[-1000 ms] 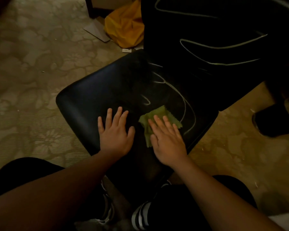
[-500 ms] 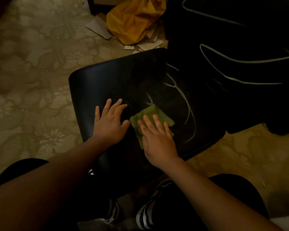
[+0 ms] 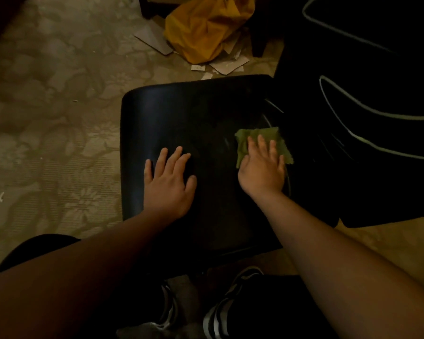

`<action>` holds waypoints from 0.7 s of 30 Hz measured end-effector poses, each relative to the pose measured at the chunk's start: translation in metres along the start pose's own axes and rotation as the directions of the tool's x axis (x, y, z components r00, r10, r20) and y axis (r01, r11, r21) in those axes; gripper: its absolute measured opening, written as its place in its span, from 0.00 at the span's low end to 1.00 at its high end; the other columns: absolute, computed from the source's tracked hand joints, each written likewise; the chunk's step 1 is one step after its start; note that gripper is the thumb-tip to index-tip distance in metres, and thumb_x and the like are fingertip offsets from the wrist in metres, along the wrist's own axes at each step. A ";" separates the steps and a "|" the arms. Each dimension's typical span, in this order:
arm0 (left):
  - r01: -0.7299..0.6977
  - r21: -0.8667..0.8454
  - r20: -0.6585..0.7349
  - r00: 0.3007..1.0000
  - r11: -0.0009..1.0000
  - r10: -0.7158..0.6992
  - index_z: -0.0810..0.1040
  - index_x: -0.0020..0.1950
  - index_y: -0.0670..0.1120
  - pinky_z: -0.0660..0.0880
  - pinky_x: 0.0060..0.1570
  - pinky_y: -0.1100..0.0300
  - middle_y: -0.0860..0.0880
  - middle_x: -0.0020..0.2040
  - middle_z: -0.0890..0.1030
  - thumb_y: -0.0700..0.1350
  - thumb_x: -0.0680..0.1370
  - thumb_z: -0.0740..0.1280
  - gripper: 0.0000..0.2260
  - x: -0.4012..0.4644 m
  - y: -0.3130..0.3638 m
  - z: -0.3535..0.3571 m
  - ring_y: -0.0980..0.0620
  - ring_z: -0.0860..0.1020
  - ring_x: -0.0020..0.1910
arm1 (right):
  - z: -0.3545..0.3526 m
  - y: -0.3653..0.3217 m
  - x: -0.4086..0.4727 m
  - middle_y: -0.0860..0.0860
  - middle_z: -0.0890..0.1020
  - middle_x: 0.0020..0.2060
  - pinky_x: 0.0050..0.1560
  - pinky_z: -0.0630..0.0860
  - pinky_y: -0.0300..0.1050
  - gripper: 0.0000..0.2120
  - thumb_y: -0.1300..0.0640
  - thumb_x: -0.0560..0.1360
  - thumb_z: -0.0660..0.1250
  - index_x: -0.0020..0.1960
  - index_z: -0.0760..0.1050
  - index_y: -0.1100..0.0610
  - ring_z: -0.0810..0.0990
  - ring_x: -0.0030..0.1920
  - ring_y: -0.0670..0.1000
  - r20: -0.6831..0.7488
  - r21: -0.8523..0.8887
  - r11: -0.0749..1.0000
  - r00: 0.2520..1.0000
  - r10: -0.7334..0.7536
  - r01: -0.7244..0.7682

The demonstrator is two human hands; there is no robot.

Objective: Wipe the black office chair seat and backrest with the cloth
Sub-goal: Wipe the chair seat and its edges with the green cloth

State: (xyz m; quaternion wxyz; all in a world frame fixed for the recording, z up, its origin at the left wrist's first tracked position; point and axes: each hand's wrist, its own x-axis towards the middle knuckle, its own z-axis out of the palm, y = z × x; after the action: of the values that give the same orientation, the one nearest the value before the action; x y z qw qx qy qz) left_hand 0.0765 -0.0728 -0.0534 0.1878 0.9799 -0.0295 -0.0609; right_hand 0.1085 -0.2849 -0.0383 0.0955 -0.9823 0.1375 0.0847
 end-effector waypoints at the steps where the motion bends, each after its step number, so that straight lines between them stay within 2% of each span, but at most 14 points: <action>1: -0.006 0.010 -0.003 1.000 1.000 0.006 0.56 0.81 0.57 0.38 0.79 0.41 0.54 0.84 0.52 0.61 0.83 0.53 0.27 0.001 -0.001 0.000 0.51 0.42 0.83 | -0.001 -0.006 0.002 0.49 0.48 0.82 0.78 0.46 0.64 0.29 0.49 0.82 0.52 0.81 0.47 0.46 0.42 0.81 0.56 0.012 -0.005 1.000 1.000 0.009 -0.009; 2: -0.009 0.020 -0.008 1.000 1.000 0.009 0.56 0.81 0.57 0.38 0.79 0.41 0.54 0.84 0.52 0.61 0.82 0.53 0.27 0.003 -0.002 0.001 0.51 0.42 0.83 | -0.002 -0.013 0.002 0.49 0.48 0.82 0.78 0.46 0.64 0.30 0.49 0.82 0.53 0.81 0.47 0.47 0.42 0.81 0.57 0.031 -0.016 1.000 0.999 -0.021 0.022; 4: -0.028 0.029 -0.017 0.999 0.999 0.028 0.55 0.82 0.57 0.38 0.79 0.41 0.55 0.84 0.52 0.62 0.82 0.52 0.28 0.004 -0.006 0.003 0.52 0.42 0.83 | -0.002 -0.031 -0.003 0.48 0.48 0.82 0.78 0.45 0.64 0.31 0.50 0.82 0.55 0.81 0.47 0.46 0.42 0.81 0.57 0.092 -0.046 0.975 0.973 -0.214 0.218; 6: -0.056 0.025 -0.035 0.998 0.998 0.057 0.55 0.82 0.56 0.39 0.80 0.42 0.55 0.84 0.53 0.62 0.81 0.50 0.30 0.005 -0.012 0.005 0.52 0.44 0.83 | 0.002 -0.047 -0.013 0.47 0.48 0.82 0.78 0.44 0.62 0.29 0.51 0.83 0.54 0.81 0.49 0.45 0.42 0.81 0.55 0.158 -0.049 0.881 0.875 -0.458 0.470; 7: -0.065 0.025 -0.042 0.997 0.998 0.066 0.55 0.83 0.55 0.40 0.80 0.42 0.54 0.84 0.54 0.62 0.81 0.50 0.30 0.006 -0.015 0.005 0.52 0.44 0.83 | 0.005 -0.052 -0.018 0.46 0.48 0.82 0.78 0.43 0.61 0.28 0.50 0.83 0.52 0.81 0.49 0.45 0.42 0.81 0.54 0.178 -0.040 0.838 0.829 -0.530 0.544; 9: -0.075 0.034 -0.045 0.996 0.997 0.076 0.54 0.83 0.54 0.41 0.80 0.42 0.54 0.84 0.55 0.62 0.80 0.50 0.31 0.010 -0.021 0.005 0.52 0.45 0.83 | 0.008 -0.053 -0.019 0.44 0.48 0.82 0.78 0.42 0.59 0.26 0.49 0.84 0.50 0.81 0.49 0.44 0.41 0.81 0.51 0.186 -0.008 0.810 0.797 -0.575 0.587; 12: -0.087 0.051 -0.031 0.996 0.995 0.088 0.55 0.83 0.55 0.41 0.80 0.43 0.55 0.84 0.54 0.63 0.80 0.49 0.32 0.015 -0.023 0.001 0.52 0.45 0.83 | 0.008 -0.044 -0.004 0.43 0.49 0.81 0.78 0.43 0.56 0.27 0.47 0.83 0.49 0.81 0.47 0.41 0.43 0.81 0.50 0.149 -0.017 0.849 0.841 -0.519 0.527; 16: -0.099 0.082 -0.013 0.995 0.992 0.101 0.54 0.83 0.55 0.40 0.80 0.43 0.55 0.84 0.53 0.64 0.80 0.49 0.32 0.020 -0.024 -0.002 0.53 0.43 0.83 | 0.004 -0.020 0.020 0.43 0.47 0.82 0.79 0.45 0.57 0.27 0.46 0.83 0.46 0.81 0.46 0.42 0.42 0.81 0.50 0.095 -0.030 0.950 0.947 -0.305 0.309; 21: -0.140 0.099 0.021 0.990 0.985 0.138 0.54 0.83 0.56 0.39 0.80 0.45 0.56 0.84 0.53 0.64 0.79 0.49 0.32 0.032 -0.033 -0.005 0.54 0.43 0.83 | 0.000 0.016 0.019 0.45 0.46 0.82 0.79 0.45 0.59 0.27 0.45 0.83 0.43 0.81 0.44 0.43 0.41 0.81 0.52 0.027 -0.032 0.993 0.993 -0.112 0.113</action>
State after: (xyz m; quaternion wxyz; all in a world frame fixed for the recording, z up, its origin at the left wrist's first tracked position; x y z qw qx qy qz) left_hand 0.1102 -0.0430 -0.0646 0.1422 0.9831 -0.1021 -0.0531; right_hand 0.1215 -0.3044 -0.0443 0.0854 -0.9887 0.0791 0.0940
